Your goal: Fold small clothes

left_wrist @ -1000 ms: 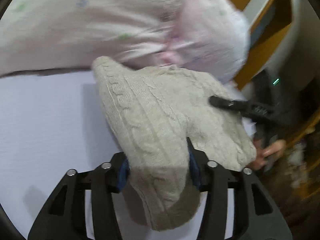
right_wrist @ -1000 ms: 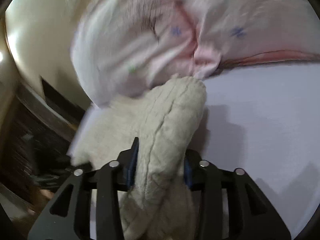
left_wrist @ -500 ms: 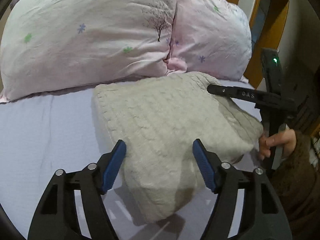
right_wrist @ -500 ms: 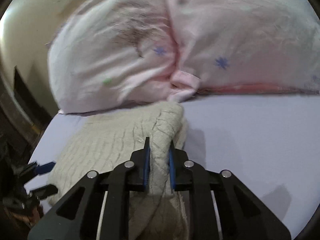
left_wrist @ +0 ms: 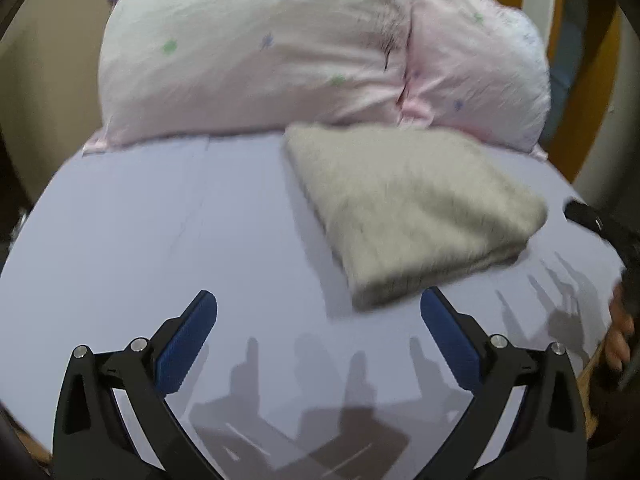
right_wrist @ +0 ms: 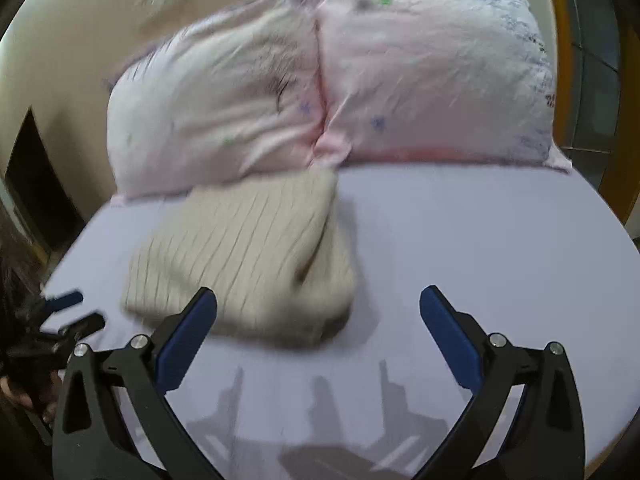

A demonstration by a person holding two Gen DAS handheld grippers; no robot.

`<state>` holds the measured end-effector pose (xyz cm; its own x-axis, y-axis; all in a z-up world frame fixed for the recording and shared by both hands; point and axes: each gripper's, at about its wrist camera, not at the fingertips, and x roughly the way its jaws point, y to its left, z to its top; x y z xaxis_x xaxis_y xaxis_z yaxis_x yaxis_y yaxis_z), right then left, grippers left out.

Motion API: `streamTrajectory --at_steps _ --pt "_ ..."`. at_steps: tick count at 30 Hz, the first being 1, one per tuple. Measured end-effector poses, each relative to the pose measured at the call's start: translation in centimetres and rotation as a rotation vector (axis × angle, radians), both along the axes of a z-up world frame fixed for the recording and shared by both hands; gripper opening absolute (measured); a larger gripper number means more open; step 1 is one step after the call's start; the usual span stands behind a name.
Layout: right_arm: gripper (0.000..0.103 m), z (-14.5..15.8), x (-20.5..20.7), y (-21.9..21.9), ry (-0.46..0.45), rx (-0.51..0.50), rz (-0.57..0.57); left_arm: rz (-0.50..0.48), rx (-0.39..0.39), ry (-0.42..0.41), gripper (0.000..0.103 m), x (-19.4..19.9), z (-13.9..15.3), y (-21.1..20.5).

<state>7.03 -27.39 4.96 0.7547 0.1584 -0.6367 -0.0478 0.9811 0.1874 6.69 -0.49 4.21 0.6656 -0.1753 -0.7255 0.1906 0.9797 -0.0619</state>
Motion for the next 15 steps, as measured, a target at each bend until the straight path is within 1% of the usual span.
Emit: streamTrajectory --at_steps 2,4,7,10,12,13,15 --pt "0.101 -1.6 -0.4 1.7 0.053 -0.003 0.028 0.006 -0.004 0.031 0.102 0.0 -0.9 -0.6" --pt "0.101 -3.3 -0.1 3.6 0.107 -0.061 0.003 0.019 0.004 0.071 0.102 0.5 -1.9 -1.3" --pt "0.101 -4.7 0.3 4.9 0.16 -0.099 -0.017 0.019 0.017 0.104 0.102 1.0 -2.9 -2.0" --pt "0.101 -5.4 1.0 5.6 0.185 -0.142 -0.027 0.022 0.048 0.129 0.102 1.1 -3.7 -2.9" --pt "0.101 -5.9 1.4 6.1 0.2 -0.191 -0.047 0.036 0.083 0.122 0.102 1.2 -4.0 -3.3" --pt "0.101 -6.2 1.6 6.3 0.209 -0.2 -0.047 0.042 0.093 0.122 0.102 1.2 -4.0 -3.5" --pt "0.101 -6.4 1.8 6.1 0.218 -0.184 -0.045 0.054 0.112 0.122 0.102 1.4 -4.1 -3.7"
